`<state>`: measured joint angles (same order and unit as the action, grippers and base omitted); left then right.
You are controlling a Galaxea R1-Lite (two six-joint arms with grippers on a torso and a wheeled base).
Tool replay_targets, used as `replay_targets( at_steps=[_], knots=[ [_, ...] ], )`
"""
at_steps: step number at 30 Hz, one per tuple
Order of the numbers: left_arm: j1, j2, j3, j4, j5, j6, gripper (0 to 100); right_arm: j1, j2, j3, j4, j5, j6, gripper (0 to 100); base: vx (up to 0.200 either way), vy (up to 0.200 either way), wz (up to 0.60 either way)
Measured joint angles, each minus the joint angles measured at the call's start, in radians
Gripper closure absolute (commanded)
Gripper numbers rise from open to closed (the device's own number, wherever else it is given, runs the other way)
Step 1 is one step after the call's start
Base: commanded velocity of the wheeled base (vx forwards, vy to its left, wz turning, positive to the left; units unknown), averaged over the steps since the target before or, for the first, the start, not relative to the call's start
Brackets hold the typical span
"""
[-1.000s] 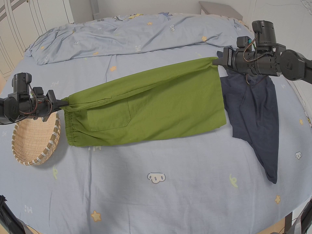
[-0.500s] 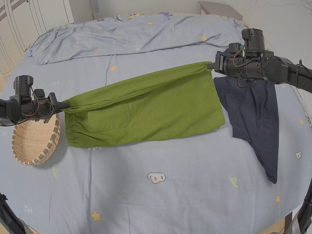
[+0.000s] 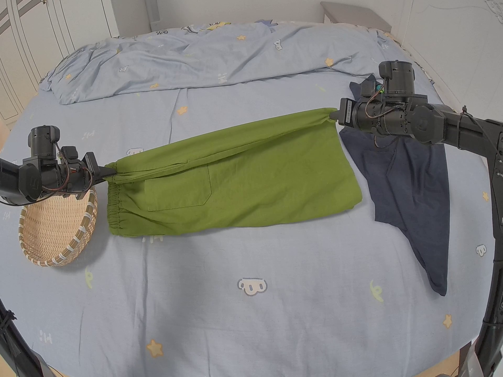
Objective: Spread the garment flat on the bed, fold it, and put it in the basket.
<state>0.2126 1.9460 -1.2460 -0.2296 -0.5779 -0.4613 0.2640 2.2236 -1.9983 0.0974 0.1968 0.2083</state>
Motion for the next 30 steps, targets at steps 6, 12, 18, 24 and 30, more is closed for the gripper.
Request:
replay_targets(
  at_steps=[6,12,18,24,30],
  knots=[
    [0.0,0.016,-0.01,0.001,0.001,0.0,100,0.009,0.026,-0.002,0.0,-0.005,-0.009,100,0.0,0.0,0.0],
    [-0.001,0.024,-0.017,0.0,0.0,0.0,100,0.018,0.061,-0.002,-0.019,-0.059,-0.024,100,0.0,0.0,0.0],
    [0.007,0.033,-0.027,0.001,0.0,0.0,100,0.025,0.089,-0.002,-0.03,-0.066,-0.024,100,0.0,0.0,0.0],
    [0.002,0.037,-0.028,0.0,0.006,0.0,0,0.028,0.108,-0.002,-0.031,-0.068,-0.02,0,0.0,0.0,0.0],
    [-0.015,0.039,-0.034,-0.013,0.021,0.0,0,0.028,0.11,-0.002,-0.031,-0.067,-0.018,0,0.0,0.0,0.0]
  ],
)
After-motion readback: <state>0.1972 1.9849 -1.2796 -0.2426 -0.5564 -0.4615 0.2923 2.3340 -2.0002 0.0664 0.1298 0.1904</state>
